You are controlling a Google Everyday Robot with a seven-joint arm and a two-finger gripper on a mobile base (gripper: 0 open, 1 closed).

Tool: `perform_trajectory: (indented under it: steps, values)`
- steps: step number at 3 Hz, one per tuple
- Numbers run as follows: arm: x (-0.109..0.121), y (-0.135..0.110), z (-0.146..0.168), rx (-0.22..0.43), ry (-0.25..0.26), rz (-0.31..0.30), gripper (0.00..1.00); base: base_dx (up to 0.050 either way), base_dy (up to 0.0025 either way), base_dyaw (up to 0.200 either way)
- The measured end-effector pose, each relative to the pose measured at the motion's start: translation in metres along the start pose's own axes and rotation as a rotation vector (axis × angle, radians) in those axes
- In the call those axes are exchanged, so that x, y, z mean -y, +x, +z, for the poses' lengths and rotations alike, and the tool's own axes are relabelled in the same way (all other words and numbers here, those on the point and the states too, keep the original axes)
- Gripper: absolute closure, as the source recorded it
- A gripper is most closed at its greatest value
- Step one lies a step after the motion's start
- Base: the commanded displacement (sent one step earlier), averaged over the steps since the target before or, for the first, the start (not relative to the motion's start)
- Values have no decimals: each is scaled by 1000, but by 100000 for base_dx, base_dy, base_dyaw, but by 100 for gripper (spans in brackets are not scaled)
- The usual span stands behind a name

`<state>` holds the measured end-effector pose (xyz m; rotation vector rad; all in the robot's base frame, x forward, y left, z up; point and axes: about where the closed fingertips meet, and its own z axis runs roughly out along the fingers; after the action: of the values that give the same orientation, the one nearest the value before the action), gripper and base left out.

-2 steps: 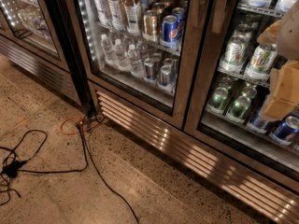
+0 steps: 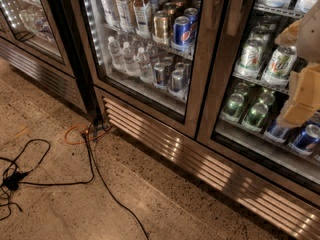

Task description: Open right fridge door

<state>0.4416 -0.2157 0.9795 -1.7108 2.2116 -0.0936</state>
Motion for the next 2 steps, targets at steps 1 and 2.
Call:
perform_trajectory:
  steps: [1, 2]
  values:
    - [11, -18, -3, 57, 43, -52, 0, 0, 0, 0]
    - [19, -45, -9, 148, 110, -120, 0, 0, 0, 0]
